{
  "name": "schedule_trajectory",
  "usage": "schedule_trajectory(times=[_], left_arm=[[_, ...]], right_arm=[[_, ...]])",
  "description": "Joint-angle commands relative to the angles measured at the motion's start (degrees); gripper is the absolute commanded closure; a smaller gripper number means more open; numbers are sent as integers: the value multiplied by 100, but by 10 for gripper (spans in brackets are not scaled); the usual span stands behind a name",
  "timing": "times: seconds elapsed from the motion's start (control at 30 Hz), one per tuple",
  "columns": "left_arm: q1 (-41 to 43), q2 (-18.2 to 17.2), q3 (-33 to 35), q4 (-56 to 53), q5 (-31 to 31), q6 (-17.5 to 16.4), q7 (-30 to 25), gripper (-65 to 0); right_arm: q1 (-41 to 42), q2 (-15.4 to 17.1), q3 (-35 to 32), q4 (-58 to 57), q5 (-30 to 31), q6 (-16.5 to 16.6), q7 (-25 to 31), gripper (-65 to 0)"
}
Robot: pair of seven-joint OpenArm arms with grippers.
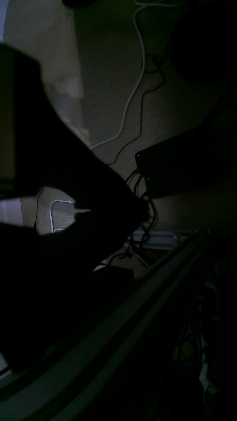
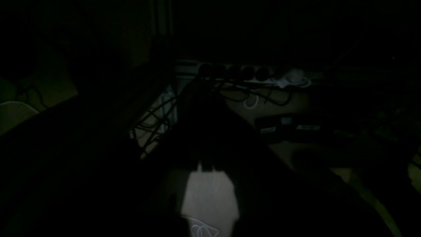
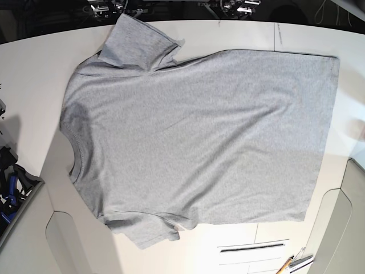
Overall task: Fold the T-shirt properly
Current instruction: 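Move both grippers toward the shirt's hem corners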
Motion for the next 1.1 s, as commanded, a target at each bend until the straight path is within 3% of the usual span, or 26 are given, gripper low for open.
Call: schedule_trajectory(times=[0.0,0.6,0.83,0.97,1.07], left_arm=[[-15,11,15,39,26,-42,-72,0],[-9,4,15,39,24,-39,-118,0],[415,-284,15,229,-42,-48,-286,0],[1010,-577,15,789,-280,-605,-328,0],[1591,-828,15,1362,-623,-1132,-330,0]], right_arm=[[42,31,-9,42,-33,-37,76,0],[24,173,-9,42,-33,-37,76,0],[-494,455,-9,529,-31,160,118,0],[-1095,732,-9,1355,-26,179,118,0],[-1602,994,-9,2068,-2,450,118,0]])
